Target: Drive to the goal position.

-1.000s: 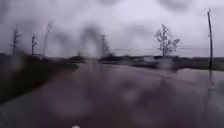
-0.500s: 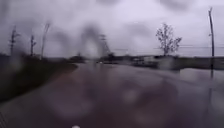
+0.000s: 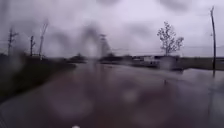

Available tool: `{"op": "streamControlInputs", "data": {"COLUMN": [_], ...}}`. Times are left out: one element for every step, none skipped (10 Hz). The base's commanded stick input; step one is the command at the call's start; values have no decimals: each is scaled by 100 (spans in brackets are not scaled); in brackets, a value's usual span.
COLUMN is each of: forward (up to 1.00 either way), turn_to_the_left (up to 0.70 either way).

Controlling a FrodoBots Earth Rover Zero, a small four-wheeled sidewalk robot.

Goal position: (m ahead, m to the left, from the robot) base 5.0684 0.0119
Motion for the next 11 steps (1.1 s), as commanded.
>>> {"op": "streamControlInputs", "data": {"forward": [70, 70, 70, 70, 70, 70, 70, 70, 70, 70, 70], "turn_to_the_left": [0, 0, 0, 0, 0, 0, 0, 0, 0, 0, 0]}}
